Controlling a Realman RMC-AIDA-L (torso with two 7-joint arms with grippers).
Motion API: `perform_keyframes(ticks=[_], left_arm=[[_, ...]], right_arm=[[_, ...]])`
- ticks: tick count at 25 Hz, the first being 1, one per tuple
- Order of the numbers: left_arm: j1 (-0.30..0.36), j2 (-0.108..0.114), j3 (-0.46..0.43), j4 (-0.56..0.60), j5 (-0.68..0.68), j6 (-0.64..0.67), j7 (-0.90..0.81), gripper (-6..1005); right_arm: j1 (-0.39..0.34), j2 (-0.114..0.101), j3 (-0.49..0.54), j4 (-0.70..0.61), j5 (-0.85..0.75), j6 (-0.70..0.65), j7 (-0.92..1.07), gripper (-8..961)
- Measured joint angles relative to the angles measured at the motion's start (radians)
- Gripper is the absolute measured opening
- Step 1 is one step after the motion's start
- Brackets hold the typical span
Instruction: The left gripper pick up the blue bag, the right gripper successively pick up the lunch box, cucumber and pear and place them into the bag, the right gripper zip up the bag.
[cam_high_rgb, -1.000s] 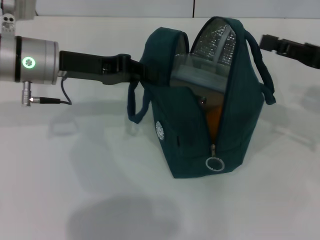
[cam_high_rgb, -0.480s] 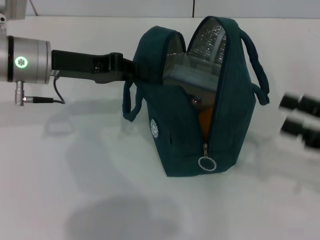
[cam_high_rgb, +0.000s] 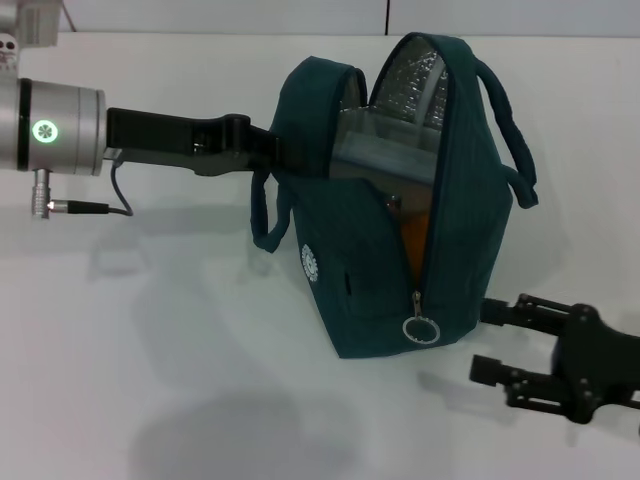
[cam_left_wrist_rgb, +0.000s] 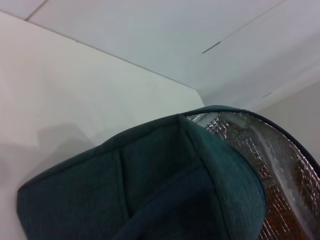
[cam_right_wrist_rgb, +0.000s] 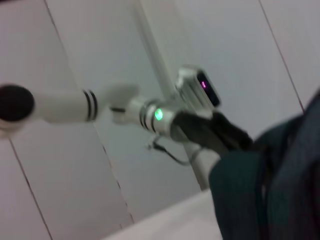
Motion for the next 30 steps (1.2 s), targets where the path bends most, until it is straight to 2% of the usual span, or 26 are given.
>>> perform_keyframes(ticks=[6, 12, 23, 30], left_arm=[[0.001, 0.001, -0.005, 0.001, 0.000, 0.000, 0.000, 61], [0.007, 0.001, -0.005, 0.003, 0.000, 0.000, 0.000, 62], [0.008, 0.001, -0.005, 0.006, 0.000, 0.000, 0.000, 62], [0.008, 0.001, -0.005, 0.006, -0.001, 0.000, 0.000, 62]], right_arm=[[0.067, 0.006, -0.016, 0.078, 0.003, 0.085, 0.006, 709], [0.151, 0.012, -0.040, 0.157, -0.006, 0.115, 0.008, 709], [0.158, 0.013, -0.067, 0.168, -0.006, 0.133, 0.017, 710], [0.161, 0.013, -0.067, 0.169, -0.006, 0.164, 0.024, 513]])
